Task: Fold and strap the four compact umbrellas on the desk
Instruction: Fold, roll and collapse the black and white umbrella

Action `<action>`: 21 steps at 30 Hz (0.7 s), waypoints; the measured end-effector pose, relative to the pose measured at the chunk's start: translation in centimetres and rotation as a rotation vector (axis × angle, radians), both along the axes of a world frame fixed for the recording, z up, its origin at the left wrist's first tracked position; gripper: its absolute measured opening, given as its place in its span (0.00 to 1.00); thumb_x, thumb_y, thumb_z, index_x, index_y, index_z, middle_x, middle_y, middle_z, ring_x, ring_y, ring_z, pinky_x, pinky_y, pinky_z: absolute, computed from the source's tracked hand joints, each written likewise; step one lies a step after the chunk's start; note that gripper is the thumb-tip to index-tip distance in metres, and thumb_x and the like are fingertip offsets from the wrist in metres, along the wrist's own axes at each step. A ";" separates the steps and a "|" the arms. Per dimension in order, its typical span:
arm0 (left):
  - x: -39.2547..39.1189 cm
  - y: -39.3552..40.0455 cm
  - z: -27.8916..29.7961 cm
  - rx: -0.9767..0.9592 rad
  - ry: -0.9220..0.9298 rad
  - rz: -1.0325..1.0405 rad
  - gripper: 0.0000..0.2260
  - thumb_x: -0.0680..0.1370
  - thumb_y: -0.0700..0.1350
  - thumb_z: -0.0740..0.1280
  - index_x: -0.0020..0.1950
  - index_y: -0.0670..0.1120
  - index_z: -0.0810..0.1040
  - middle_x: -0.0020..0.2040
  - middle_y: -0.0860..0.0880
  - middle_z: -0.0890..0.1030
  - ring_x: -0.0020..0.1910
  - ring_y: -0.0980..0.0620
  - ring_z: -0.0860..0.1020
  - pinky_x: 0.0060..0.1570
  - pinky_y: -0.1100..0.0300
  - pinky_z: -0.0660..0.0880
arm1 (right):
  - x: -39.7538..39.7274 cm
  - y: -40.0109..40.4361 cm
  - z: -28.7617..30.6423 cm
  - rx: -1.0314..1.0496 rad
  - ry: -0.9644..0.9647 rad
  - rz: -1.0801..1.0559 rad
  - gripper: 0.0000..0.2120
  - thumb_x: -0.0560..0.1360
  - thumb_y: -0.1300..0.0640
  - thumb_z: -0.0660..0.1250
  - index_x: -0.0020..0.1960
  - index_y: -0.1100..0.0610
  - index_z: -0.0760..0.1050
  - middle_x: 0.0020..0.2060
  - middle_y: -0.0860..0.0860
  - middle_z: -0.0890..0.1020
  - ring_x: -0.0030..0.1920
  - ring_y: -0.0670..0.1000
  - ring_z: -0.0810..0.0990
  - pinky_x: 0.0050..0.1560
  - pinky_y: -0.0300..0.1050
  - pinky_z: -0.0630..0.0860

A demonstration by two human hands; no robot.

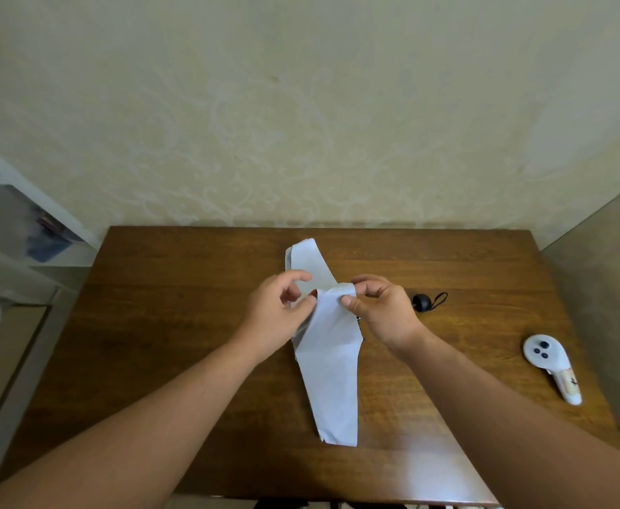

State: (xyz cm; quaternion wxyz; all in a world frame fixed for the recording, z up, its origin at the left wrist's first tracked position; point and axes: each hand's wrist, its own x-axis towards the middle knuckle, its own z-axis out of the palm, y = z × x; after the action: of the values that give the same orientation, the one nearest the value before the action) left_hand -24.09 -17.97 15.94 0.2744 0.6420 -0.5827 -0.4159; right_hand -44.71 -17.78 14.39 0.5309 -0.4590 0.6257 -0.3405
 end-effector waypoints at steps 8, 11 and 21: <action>-0.5 0.1 -0.7 -0.202 -0.186 -0.072 0.05 0.78 0.49 0.75 0.54 0.53 0.85 0.52 0.59 0.82 0.52 0.57 0.79 0.48 0.66 0.74 | -0.4 -0.1 -0.6 -0.069 -0.029 0.004 0.05 0.76 0.51 0.77 0.42 0.43 0.87 0.62 0.43 0.79 0.65 0.50 0.78 0.59 0.50 0.81; -0.1 0.4 -0.9 -0.185 -0.140 -0.056 0.04 0.79 0.48 0.74 0.53 0.53 0.85 0.50 0.61 0.83 0.52 0.59 0.80 0.48 0.66 0.76 | -1.0 0.2 -0.9 -0.134 0.036 -0.025 0.10 0.72 0.52 0.80 0.49 0.38 0.84 0.62 0.43 0.78 0.65 0.48 0.77 0.57 0.40 0.77; -0.2 1.1 -0.7 -0.034 -0.071 -0.175 0.14 0.76 0.52 0.78 0.59 0.61 0.80 0.55 0.64 0.81 0.56 0.62 0.79 0.49 0.70 0.74 | -1.7 -0.1 -1.3 -0.341 0.452 0.395 0.06 0.76 0.52 0.77 0.48 0.40 0.85 0.49 0.37 0.84 0.58 0.47 0.76 0.62 0.55 0.75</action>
State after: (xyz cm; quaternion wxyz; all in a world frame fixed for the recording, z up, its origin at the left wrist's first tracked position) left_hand -24.28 -16.87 15.24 0.2270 0.5982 -0.6530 -0.4052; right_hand -46.46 -17.91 13.12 0.3502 -0.7172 0.5606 -0.2205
